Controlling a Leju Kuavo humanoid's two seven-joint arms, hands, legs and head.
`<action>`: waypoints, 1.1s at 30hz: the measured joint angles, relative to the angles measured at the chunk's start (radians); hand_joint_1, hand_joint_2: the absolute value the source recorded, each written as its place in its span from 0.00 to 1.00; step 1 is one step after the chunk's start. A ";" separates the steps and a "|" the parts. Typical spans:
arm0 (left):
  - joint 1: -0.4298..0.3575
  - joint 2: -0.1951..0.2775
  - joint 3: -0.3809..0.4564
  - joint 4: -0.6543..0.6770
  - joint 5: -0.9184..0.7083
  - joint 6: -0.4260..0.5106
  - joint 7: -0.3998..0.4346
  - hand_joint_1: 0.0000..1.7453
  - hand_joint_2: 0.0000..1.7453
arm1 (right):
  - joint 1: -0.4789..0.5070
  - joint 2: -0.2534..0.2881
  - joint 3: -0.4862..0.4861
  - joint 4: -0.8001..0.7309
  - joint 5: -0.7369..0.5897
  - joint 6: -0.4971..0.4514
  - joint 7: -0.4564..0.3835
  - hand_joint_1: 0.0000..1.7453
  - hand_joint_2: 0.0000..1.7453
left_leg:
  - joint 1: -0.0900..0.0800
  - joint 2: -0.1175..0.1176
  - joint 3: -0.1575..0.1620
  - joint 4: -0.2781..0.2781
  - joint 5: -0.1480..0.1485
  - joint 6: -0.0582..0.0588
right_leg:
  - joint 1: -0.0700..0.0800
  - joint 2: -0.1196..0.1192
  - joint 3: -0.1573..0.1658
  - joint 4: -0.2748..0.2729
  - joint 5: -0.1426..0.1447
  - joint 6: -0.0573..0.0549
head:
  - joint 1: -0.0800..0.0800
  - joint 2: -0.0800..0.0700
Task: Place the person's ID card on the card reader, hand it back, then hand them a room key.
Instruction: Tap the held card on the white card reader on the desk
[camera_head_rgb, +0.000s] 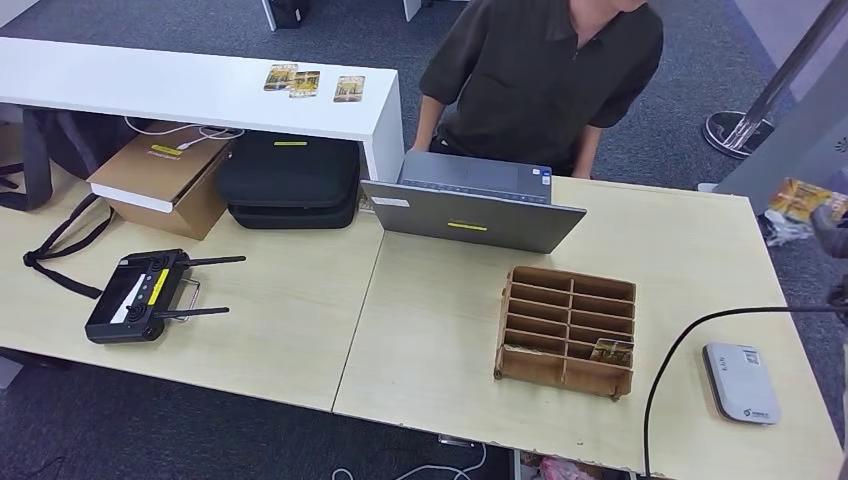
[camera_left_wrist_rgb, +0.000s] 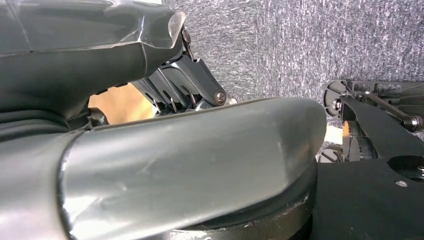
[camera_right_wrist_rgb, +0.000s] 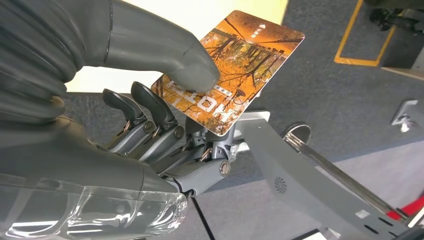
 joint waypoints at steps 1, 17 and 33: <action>0.000 0.000 0.001 0.000 0.000 0.000 0.001 0.00 0.00 | 0.013 -0.002 -0.005 0.000 -0.005 -0.002 -0.003 1.00 1.00 | 0.000 0.000 0.000 0.000 0.000 0.000 | 0.000 0.000 0.000 0.000 0.000 0.000 | 0.000 0.000; 0.000 -0.004 0.022 0.000 -0.012 0.001 0.003 0.00 0.00 | 0.278 -0.048 -0.121 -0.032 -0.066 0.025 -0.046 1.00 1.00 | 0.000 0.000 -0.001 0.000 0.000 0.000 | 0.000 -0.001 0.000 0.000 0.000 0.000 | 0.000 0.000; 0.000 -0.005 0.040 0.000 -0.029 0.000 0.005 0.00 0.00 | 0.498 -0.049 -0.225 -0.103 -0.091 0.045 -0.022 1.00 1.00 | 0.000 0.000 -0.001 0.000 0.000 0.000 | 0.000 -0.001 0.000 0.000 0.000 0.000 | 0.000 0.000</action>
